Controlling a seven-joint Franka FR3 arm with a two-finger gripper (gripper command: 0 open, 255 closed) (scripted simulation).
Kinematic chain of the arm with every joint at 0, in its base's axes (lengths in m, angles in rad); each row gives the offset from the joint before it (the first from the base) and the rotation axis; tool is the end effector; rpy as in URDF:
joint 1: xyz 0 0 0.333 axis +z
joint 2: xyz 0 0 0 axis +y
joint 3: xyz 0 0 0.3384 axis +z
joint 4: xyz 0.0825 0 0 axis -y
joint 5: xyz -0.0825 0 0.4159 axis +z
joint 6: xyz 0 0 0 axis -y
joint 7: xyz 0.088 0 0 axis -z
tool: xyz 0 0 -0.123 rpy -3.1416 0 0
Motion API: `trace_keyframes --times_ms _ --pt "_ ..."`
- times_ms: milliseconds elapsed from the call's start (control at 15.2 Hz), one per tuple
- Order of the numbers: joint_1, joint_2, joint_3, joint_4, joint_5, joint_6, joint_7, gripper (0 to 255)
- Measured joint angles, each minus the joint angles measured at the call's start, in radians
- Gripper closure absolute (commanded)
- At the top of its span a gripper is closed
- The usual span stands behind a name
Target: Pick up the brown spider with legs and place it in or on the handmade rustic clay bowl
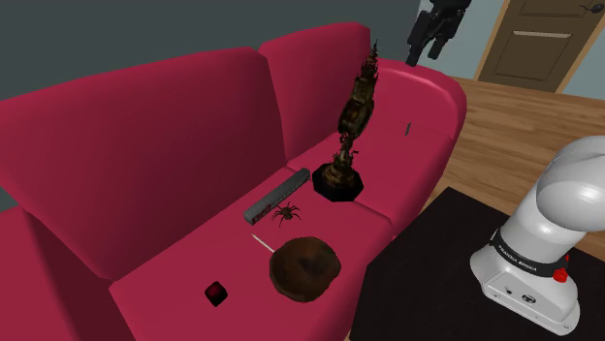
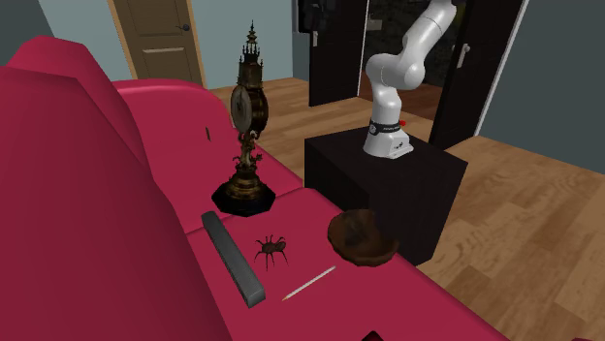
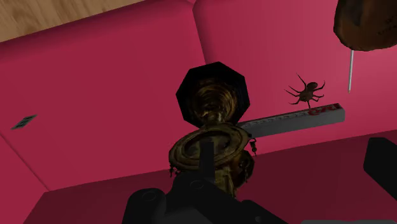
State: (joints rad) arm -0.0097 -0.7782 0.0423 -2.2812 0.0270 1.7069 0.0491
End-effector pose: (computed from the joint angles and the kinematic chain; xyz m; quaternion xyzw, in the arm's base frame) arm 0.3415 0.0191 0.6394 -0.9947 0.0132 -0.1015 0.0023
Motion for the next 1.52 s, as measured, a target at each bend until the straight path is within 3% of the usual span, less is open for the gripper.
trace_keyframes --times_ms 132,726,1518 --pt "0.002 0.013 0.001 -0.005 0.000 0.015 -0.004 0" --pt "0.046 0.207 0.024 -0.084 0.011 0.259 -0.071 0" --pt "0.098 0.608 0.081 -0.025 -0.001 0.561 -0.135 0"
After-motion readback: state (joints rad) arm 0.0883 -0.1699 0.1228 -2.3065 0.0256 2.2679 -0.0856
